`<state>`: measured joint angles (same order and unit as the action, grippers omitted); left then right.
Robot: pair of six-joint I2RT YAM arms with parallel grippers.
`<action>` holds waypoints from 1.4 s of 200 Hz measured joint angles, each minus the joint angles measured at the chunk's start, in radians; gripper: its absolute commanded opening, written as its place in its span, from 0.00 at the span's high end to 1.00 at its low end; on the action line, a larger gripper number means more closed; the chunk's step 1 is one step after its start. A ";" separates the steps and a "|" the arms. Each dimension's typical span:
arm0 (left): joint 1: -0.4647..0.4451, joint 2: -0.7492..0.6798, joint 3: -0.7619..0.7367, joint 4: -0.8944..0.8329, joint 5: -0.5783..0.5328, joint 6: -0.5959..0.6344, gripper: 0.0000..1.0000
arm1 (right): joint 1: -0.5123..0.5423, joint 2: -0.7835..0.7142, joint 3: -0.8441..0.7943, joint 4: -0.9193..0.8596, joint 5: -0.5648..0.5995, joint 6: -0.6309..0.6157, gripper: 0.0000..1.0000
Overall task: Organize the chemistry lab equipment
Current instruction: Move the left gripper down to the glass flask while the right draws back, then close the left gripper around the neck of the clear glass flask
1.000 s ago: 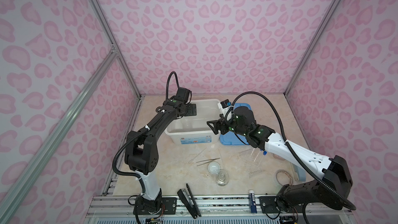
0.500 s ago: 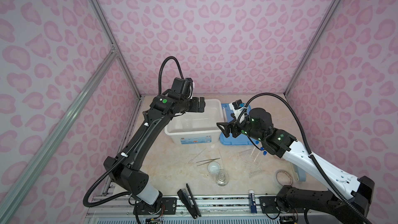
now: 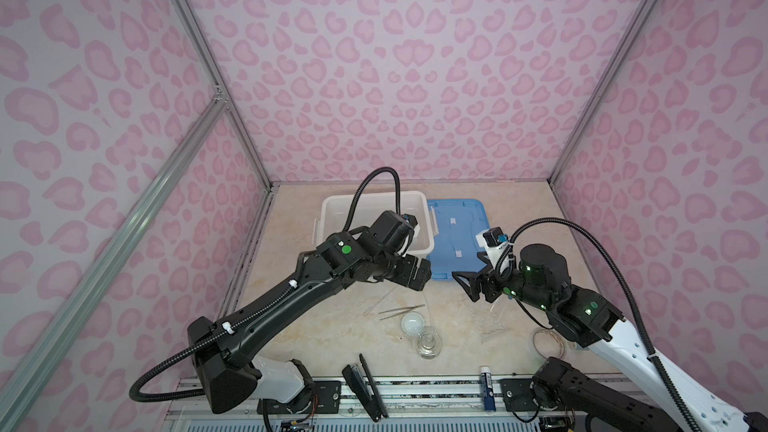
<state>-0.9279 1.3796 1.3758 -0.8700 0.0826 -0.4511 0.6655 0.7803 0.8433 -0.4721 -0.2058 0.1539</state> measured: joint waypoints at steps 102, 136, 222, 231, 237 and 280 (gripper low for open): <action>-0.382 0.168 -0.323 0.300 -0.237 -0.203 0.00 | 0.015 -0.082 -0.035 -0.082 0.029 0.023 0.02; -0.402 0.208 -0.352 0.325 -0.266 -0.241 0.01 | 0.027 -0.132 -0.066 -0.069 0.057 0.031 0.02; -0.426 0.288 -0.330 0.343 -0.296 -0.266 0.15 | 0.033 -0.125 -0.071 -0.067 0.082 0.036 0.02; -0.427 0.295 -0.327 0.341 -0.296 -0.266 0.15 | 0.033 -0.127 -0.071 -0.066 0.083 0.036 0.02; -0.428 0.298 -0.324 0.340 -0.297 -0.266 0.15 | 0.033 -0.127 -0.071 -0.066 0.085 0.036 0.02; -0.437 0.320 -0.317 0.317 -0.315 -0.281 0.12 | 0.033 -0.121 -0.071 -0.065 0.101 0.035 0.02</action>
<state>-1.3647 1.7000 1.0588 -0.5533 -0.2329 -0.7319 0.6987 0.6590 0.7719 -0.5369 -0.1051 0.1886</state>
